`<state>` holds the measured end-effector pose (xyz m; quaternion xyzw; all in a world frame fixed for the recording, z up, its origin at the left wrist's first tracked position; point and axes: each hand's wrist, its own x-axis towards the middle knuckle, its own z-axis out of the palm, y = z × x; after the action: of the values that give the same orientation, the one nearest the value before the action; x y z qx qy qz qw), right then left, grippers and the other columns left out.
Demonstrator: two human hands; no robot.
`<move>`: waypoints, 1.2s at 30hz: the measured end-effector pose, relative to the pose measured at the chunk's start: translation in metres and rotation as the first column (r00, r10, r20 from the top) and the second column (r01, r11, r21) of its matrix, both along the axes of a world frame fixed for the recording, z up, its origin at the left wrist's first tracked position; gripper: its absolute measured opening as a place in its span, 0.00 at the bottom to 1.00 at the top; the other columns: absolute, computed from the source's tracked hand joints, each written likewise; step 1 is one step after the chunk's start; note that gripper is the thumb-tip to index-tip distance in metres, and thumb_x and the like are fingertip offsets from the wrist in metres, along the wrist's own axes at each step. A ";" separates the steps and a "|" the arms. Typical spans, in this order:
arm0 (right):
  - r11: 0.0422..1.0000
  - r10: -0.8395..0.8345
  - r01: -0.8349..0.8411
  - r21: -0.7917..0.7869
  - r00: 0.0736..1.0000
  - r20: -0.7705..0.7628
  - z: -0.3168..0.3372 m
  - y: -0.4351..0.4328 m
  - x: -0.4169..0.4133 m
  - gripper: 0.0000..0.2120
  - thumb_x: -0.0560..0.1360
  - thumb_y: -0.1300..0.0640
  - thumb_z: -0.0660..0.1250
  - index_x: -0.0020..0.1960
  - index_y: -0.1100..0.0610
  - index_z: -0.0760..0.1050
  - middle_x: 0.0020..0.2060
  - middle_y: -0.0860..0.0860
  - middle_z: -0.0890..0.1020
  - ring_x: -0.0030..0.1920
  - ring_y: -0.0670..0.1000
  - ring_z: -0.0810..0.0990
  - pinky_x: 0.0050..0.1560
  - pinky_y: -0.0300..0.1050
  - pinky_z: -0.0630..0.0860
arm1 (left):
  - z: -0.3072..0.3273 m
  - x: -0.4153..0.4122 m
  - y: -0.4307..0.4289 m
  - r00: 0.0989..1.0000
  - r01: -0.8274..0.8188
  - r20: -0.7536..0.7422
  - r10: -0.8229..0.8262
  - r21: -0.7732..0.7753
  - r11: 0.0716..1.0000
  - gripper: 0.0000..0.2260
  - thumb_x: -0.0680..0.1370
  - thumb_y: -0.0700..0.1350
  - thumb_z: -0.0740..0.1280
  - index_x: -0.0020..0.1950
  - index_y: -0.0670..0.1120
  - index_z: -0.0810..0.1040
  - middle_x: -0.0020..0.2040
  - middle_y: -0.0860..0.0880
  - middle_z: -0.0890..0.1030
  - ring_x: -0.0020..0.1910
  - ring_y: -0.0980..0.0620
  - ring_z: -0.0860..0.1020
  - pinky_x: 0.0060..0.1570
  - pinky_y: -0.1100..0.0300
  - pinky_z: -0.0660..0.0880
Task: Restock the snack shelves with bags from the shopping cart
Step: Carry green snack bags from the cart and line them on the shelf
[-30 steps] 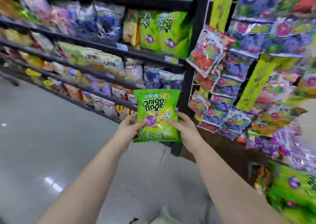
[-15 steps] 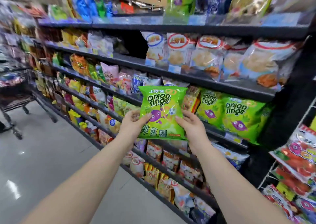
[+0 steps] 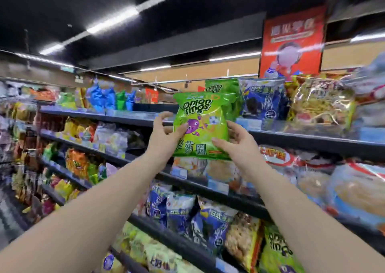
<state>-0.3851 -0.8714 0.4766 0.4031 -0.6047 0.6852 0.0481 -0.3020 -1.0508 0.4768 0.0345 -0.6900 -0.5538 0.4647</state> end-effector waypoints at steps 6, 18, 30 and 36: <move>0.983 -0.182 0.175 -0.064 0.974 -0.134 0.065 -0.044 -0.074 0.28 0.69 0.62 0.76 0.65 0.49 0.71 0.59 0.55 0.78 0.56 0.54 0.81 0.56 0.53 0.80 | 0.063 -0.076 -0.055 0.976 0.212 -0.007 -0.216 -0.174 0.962 0.22 0.73 0.47 0.75 0.64 0.58 0.72 0.57 0.48 0.79 0.54 0.50 0.81 0.49 0.57 0.78; 0.839 -0.523 0.545 0.010 0.811 -0.262 0.108 -0.086 -0.135 0.27 0.73 0.62 0.73 0.66 0.48 0.66 0.49 0.43 0.74 0.44 0.37 0.76 0.37 0.26 0.74 | 0.111 -0.199 -0.122 0.889 0.429 0.055 -0.455 -0.446 0.786 0.39 0.67 0.39 0.79 0.69 0.63 0.66 0.60 0.53 0.72 0.50 0.56 0.79 0.42 0.68 0.77; 0.562 -0.680 0.785 0.261 0.618 -0.394 0.102 -0.084 -0.117 0.24 0.72 0.56 0.75 0.62 0.48 0.65 0.45 0.42 0.74 0.42 0.38 0.75 0.34 0.26 0.70 | 0.108 -0.230 -0.146 0.809 0.556 0.199 -0.553 -0.566 0.609 0.36 0.66 0.49 0.81 0.63 0.66 0.62 0.60 0.48 0.72 0.48 0.54 0.77 0.40 0.66 0.75; 0.494 -0.707 0.800 0.342 0.598 -0.378 0.104 -0.097 -0.106 0.27 0.74 0.48 0.71 0.68 0.51 0.64 0.55 0.49 0.74 0.51 0.49 0.76 0.52 0.43 0.70 | 0.109 -0.230 -0.146 0.807 0.570 0.214 -0.551 -0.526 0.631 0.26 0.74 0.54 0.73 0.65 0.64 0.63 0.56 0.45 0.76 0.49 0.51 0.78 0.44 0.62 0.74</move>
<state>-0.4913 -0.9685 0.5807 0.1577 -0.8609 0.3802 0.2991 -0.5316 -1.1965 0.5854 -0.3121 -0.8057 -0.4387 0.2468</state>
